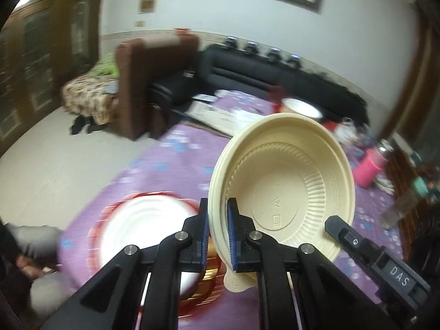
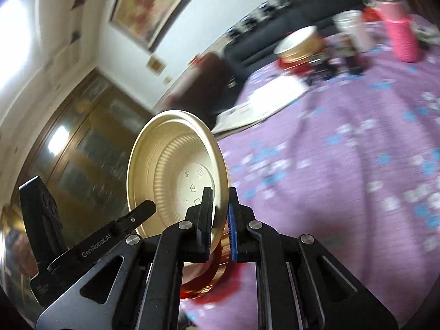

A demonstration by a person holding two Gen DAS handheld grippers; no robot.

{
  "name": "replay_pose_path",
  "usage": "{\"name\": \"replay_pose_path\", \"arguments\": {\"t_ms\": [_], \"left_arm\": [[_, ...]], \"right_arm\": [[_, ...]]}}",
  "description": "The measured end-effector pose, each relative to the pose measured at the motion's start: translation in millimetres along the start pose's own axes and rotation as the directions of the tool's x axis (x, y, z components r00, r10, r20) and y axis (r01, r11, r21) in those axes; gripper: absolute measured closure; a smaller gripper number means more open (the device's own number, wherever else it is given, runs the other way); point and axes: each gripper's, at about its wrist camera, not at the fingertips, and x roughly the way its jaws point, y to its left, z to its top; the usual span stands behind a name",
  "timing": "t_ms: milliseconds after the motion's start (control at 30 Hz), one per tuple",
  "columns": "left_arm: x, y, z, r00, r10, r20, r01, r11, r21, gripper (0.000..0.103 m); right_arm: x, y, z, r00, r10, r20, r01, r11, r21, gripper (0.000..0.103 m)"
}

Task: Organize plates and bowls
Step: 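Carry the beige bowl with both grippers and lower it onto the plate stack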

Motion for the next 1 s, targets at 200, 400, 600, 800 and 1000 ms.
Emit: {"name": "replay_pose_path", "arguments": {"t_ms": [200, 400, 600, 800, 1000], "left_arm": [[-5.5, 60.0, -12.2, 0.997, 0.079, -0.021, -0.08, 0.995, -0.065, 0.091], [18.5, 89.0, -24.9, 0.994, 0.068, -0.089, -0.079, 0.989, -0.124, 0.091], [35.7, 106.8, -31.4, 0.989, 0.05, -0.137, -0.071, 0.987, -0.147, 0.091], [47.7, 114.0, -38.7, 0.982, 0.033, -0.187, -0.065, 0.984, -0.168, 0.09], [33.8, 121.2, -37.0, 0.988, 0.028, -0.15, -0.057, 0.98, -0.191, 0.084]], "right_arm": [[48.7, 54.9, -34.9, 0.995, 0.038, -0.097, -0.048, 0.994, -0.101, 0.093], [80.0, 69.2, -60.1, 0.988, -0.013, -0.153, -0.013, 0.986, -0.166, 0.093], [97.8, 63.7, -69.7, 0.982, -0.067, -0.177, 0.035, 0.983, -0.18, 0.093], [111.9, 50.1, -80.1, 0.97, -0.113, -0.214, 0.08, 0.984, -0.156, 0.093], [109.7, 51.2, -83.2, 0.968, -0.12, -0.219, 0.085, 0.983, -0.16, 0.093]]}}
